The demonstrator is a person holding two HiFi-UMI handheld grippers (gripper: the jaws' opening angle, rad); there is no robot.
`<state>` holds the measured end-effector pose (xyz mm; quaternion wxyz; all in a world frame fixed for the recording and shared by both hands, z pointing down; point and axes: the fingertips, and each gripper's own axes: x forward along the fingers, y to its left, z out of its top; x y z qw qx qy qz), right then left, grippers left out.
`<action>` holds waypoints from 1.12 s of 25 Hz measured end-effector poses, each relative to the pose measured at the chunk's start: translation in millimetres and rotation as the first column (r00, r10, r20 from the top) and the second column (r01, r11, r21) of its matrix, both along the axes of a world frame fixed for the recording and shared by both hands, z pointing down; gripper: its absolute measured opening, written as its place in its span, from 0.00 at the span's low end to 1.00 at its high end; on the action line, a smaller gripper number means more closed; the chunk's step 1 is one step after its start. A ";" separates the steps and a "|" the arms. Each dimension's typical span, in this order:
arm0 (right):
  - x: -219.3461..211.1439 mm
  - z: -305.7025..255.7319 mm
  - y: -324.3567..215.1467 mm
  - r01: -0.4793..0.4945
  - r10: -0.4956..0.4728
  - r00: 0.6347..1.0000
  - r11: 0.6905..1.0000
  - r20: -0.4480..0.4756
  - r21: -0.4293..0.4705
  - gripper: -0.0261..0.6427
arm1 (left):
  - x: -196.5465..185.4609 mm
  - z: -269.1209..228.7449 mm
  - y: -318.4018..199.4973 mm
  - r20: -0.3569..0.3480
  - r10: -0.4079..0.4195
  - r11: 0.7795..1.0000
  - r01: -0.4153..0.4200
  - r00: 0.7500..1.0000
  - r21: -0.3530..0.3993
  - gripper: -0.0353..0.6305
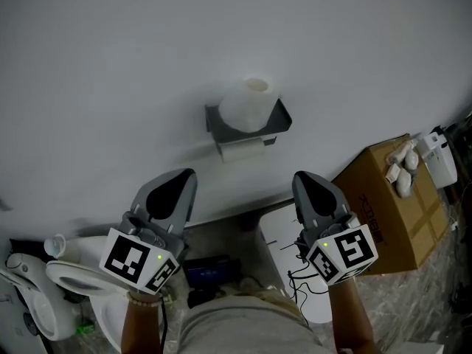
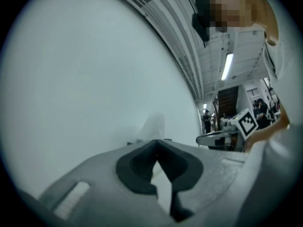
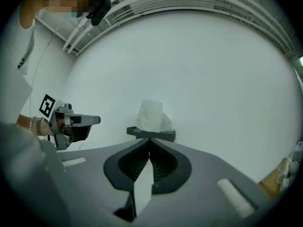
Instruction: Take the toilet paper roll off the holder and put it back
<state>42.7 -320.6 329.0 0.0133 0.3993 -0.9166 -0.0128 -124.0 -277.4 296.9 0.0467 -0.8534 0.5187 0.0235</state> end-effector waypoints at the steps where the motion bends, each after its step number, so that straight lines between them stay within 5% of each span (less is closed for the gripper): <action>1: -0.6 2.9 1.0 -0.001 0.001 1.000 1.000 0.000 -0.005 0.04 | 1.4 5.5 0.9 0.003 0.003 1.000 -0.003 1.000 -0.011 0.05; 10: 1.5 24.4 5.5 -0.026 0.027 1.000 0.998 0.015 -0.061 0.04 | 9.3 34.3 4.2 0.057 0.013 0.998 -0.010 0.998 -0.058 0.05; 28: 2.0 16.7 8.6 -0.032 0.033 0.999 0.998 0.021 -0.045 0.04 | 15.4 30.8 3.0 0.039 0.036 0.999 -0.035 0.999 -0.042 0.05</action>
